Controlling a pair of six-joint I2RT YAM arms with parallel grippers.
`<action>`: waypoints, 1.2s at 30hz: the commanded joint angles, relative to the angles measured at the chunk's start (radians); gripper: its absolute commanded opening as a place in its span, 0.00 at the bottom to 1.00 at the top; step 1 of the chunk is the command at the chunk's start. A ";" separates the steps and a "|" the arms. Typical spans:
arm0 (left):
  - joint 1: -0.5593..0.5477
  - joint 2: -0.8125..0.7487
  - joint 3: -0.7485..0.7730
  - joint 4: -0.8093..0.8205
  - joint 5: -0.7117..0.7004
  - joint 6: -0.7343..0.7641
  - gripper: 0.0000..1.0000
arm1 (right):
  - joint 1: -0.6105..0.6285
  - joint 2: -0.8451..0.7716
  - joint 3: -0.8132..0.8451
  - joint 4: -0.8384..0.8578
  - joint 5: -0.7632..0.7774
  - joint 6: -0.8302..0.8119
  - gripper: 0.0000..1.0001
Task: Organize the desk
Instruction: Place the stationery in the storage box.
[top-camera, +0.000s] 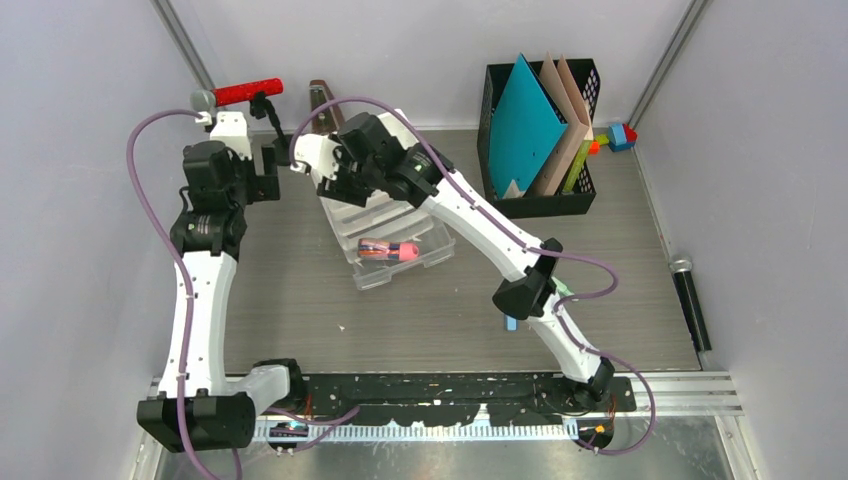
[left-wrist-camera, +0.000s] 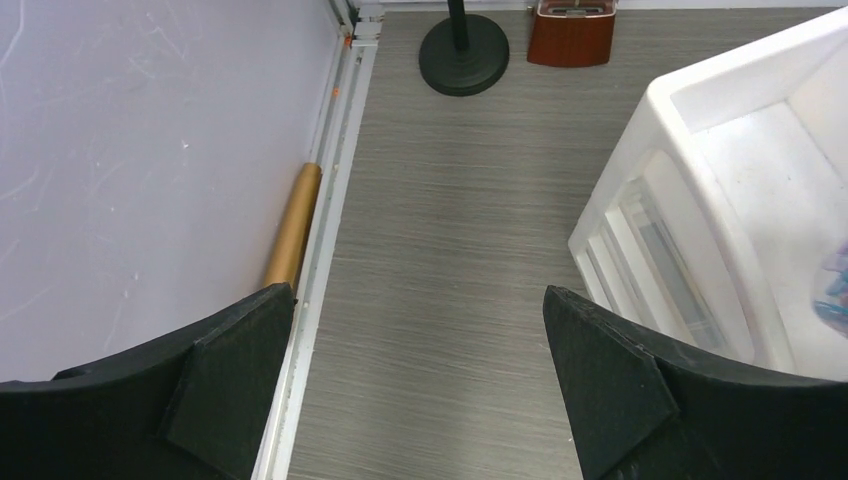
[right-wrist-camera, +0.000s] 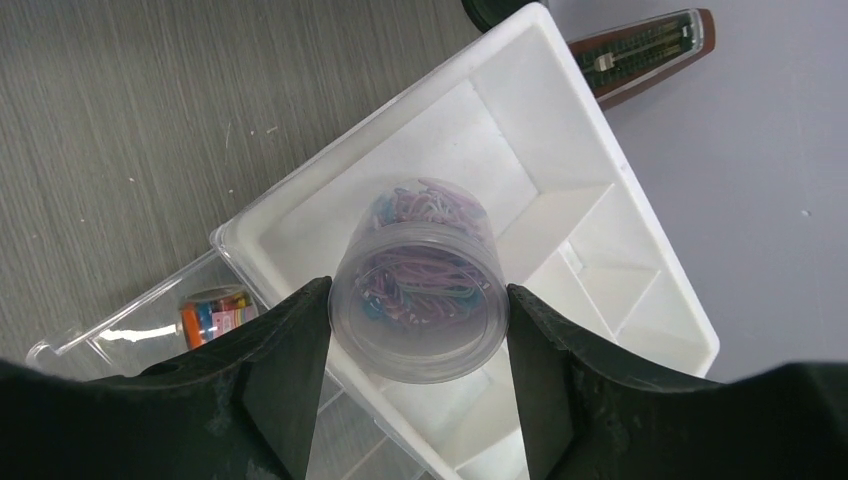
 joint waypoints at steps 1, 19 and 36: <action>0.010 -0.039 -0.010 0.069 0.037 -0.007 1.00 | 0.002 0.017 0.031 0.083 0.024 -0.012 0.00; 0.016 -0.056 -0.030 0.072 0.068 -0.006 1.00 | -0.008 0.030 0.023 0.148 0.041 -0.002 0.52; 0.020 -0.052 -0.022 0.068 0.085 -0.014 1.00 | -0.010 0.013 -0.013 0.136 0.042 0.003 0.76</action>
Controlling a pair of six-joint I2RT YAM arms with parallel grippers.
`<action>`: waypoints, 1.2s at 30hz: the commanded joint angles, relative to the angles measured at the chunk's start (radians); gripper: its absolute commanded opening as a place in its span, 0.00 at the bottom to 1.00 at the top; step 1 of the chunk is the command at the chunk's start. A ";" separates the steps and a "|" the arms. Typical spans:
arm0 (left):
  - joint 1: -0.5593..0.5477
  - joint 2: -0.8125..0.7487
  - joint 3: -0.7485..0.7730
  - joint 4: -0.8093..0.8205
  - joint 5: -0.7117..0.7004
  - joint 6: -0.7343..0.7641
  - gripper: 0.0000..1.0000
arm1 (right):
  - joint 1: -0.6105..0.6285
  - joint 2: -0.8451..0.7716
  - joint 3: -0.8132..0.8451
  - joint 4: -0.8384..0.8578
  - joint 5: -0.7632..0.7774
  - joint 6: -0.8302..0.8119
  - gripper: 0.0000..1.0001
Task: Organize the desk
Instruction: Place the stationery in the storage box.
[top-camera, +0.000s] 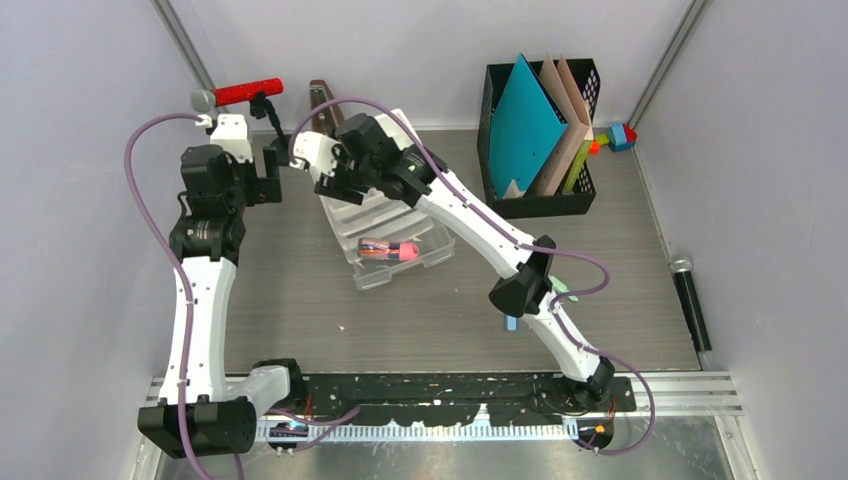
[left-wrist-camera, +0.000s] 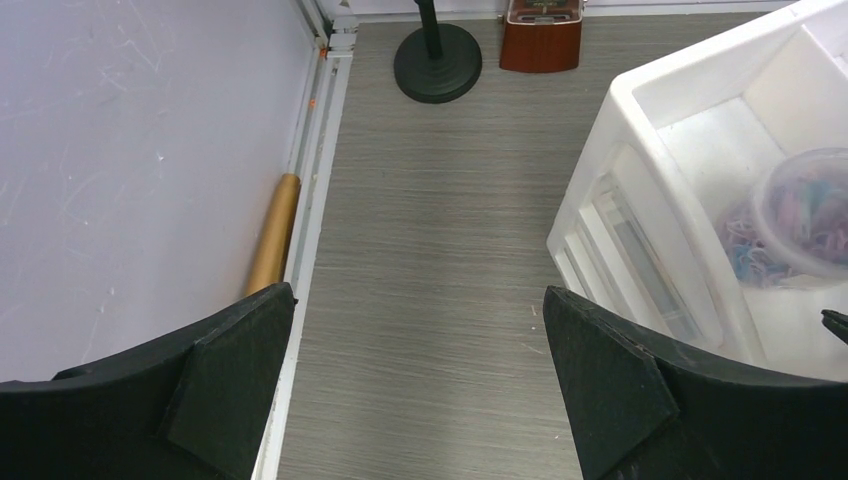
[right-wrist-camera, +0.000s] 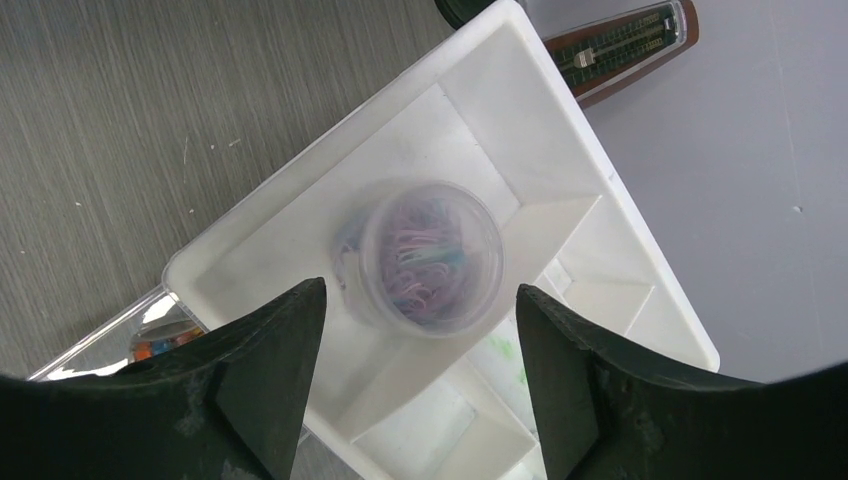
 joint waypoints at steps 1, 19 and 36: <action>0.008 -0.022 0.005 0.052 0.019 -0.016 1.00 | -0.003 -0.043 0.000 0.050 0.014 0.006 0.77; 0.008 -0.020 -0.014 0.016 0.363 0.038 1.00 | -0.005 -0.119 -0.014 0.074 0.069 0.054 0.93; 0.005 0.025 -0.007 -0.019 0.549 0.010 0.99 | -0.080 -0.526 -0.632 -0.148 -0.150 0.120 0.88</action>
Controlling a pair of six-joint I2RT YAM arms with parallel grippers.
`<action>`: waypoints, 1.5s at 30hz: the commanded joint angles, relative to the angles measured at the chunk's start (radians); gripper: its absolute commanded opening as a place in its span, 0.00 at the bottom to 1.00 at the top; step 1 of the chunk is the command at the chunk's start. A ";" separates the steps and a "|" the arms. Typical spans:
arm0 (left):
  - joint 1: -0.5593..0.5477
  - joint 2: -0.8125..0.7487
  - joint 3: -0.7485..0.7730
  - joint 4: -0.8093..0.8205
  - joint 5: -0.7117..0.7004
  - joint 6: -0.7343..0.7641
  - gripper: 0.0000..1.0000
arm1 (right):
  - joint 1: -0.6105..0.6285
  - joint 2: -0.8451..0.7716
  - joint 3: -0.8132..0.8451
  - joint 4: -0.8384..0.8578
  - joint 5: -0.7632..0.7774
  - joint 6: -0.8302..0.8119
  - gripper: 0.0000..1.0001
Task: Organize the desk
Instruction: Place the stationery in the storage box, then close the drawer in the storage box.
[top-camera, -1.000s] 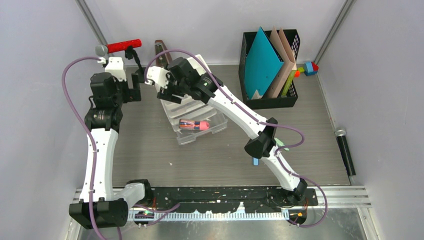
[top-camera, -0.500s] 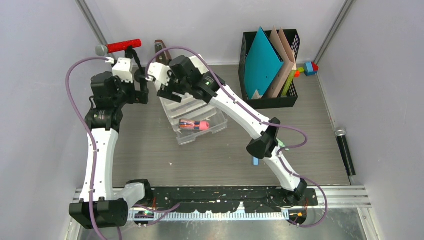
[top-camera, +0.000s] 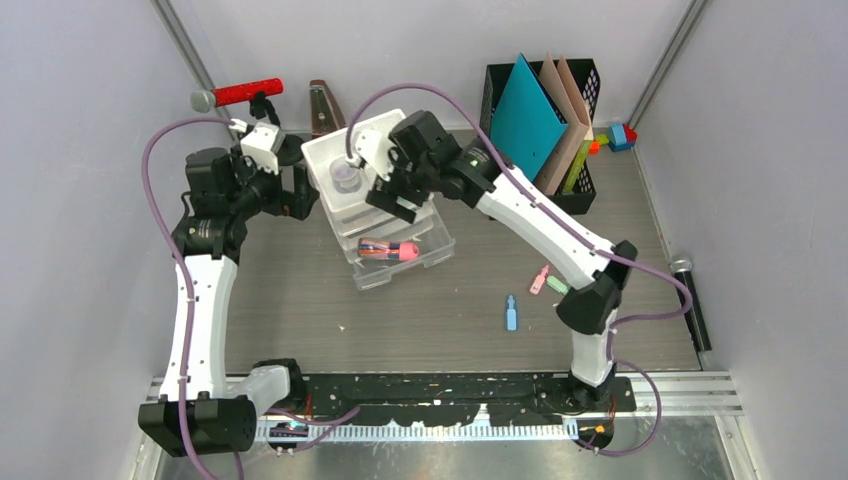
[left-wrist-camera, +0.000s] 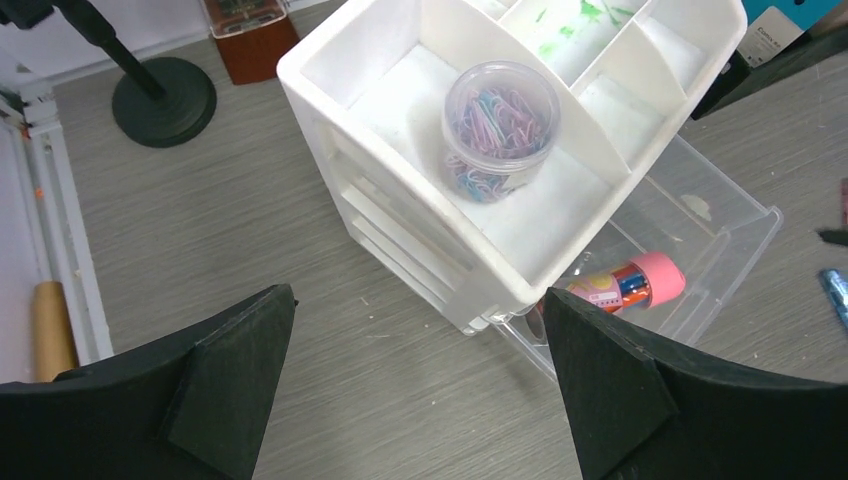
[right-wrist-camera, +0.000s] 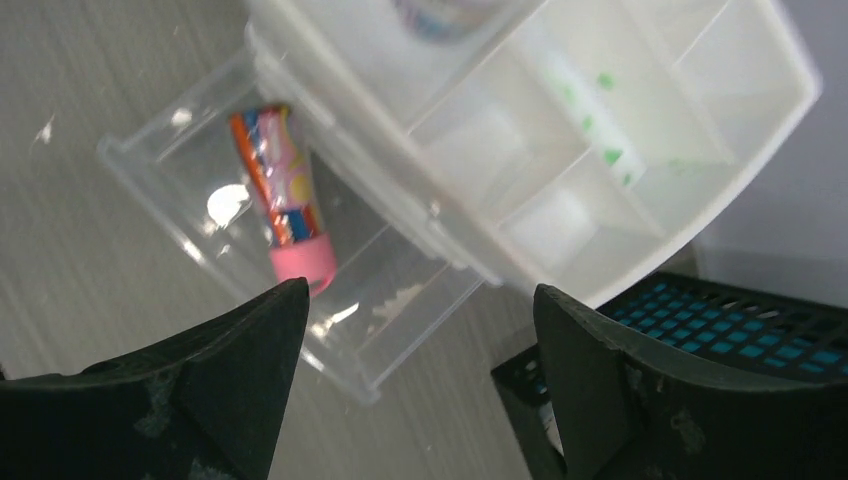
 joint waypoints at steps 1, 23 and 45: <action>0.003 0.033 0.005 0.057 0.003 -0.071 0.99 | -0.015 -0.146 -0.219 -0.078 -0.128 -0.036 0.88; 0.004 0.035 -0.079 0.220 -0.127 -0.206 0.99 | -0.017 -0.099 -0.692 0.077 -0.289 -0.165 0.67; 0.004 0.091 -0.037 0.207 -0.085 -0.220 0.99 | -0.031 0.041 -0.527 0.259 -0.169 -0.011 0.63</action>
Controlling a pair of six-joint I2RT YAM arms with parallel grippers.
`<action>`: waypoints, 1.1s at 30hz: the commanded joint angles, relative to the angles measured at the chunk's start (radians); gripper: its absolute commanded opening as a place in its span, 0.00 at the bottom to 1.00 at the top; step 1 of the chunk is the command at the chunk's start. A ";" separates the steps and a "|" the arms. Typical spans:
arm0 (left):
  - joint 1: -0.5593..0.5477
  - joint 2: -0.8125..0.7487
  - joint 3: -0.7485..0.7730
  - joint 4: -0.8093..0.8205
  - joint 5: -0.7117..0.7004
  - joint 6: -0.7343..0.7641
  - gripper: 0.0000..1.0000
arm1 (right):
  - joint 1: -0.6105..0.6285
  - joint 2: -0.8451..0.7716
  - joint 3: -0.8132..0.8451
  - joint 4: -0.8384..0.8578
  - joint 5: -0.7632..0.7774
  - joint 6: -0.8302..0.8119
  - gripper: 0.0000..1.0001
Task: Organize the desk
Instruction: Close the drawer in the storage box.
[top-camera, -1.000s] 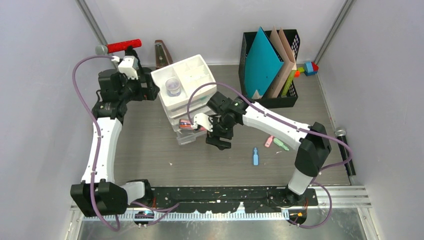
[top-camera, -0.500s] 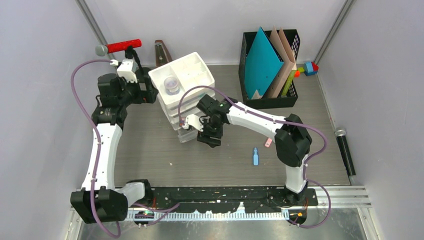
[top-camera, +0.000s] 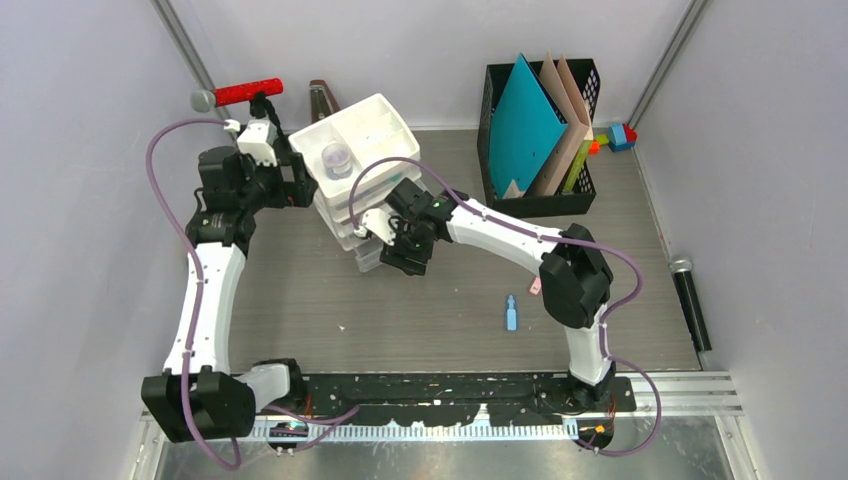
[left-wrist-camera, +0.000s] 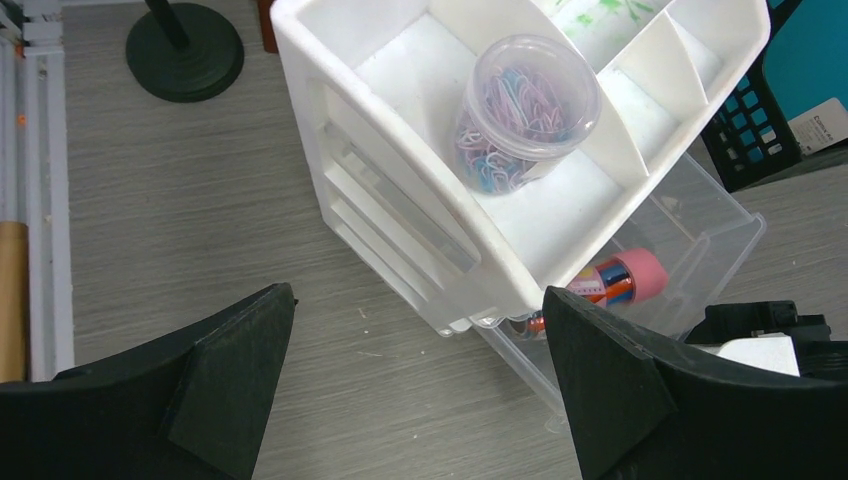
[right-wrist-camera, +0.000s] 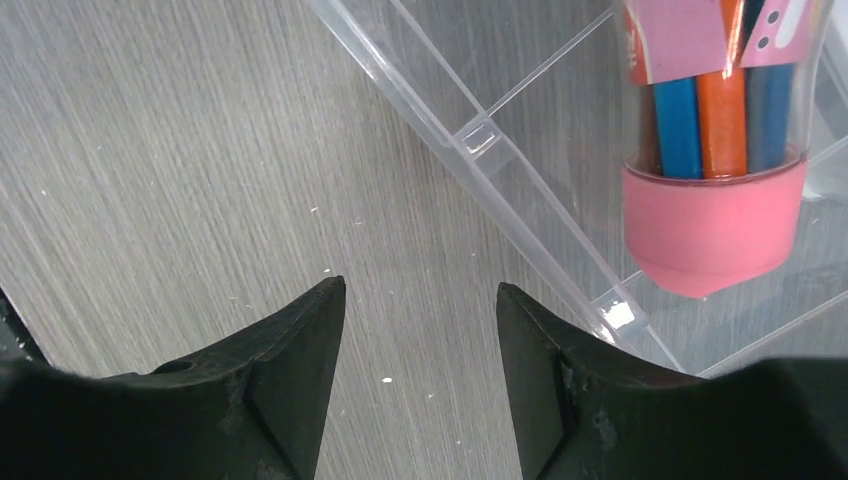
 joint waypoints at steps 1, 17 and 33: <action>0.003 0.049 0.055 0.043 0.054 -0.057 0.99 | -0.009 0.005 0.048 0.094 0.047 0.033 0.63; -0.021 0.251 0.117 0.090 -0.004 -0.264 0.71 | -0.009 -0.002 0.024 0.097 0.032 0.044 0.63; -0.046 0.360 0.193 -0.026 0.084 -0.246 0.00 | -0.007 0.087 0.144 0.175 0.114 0.050 0.62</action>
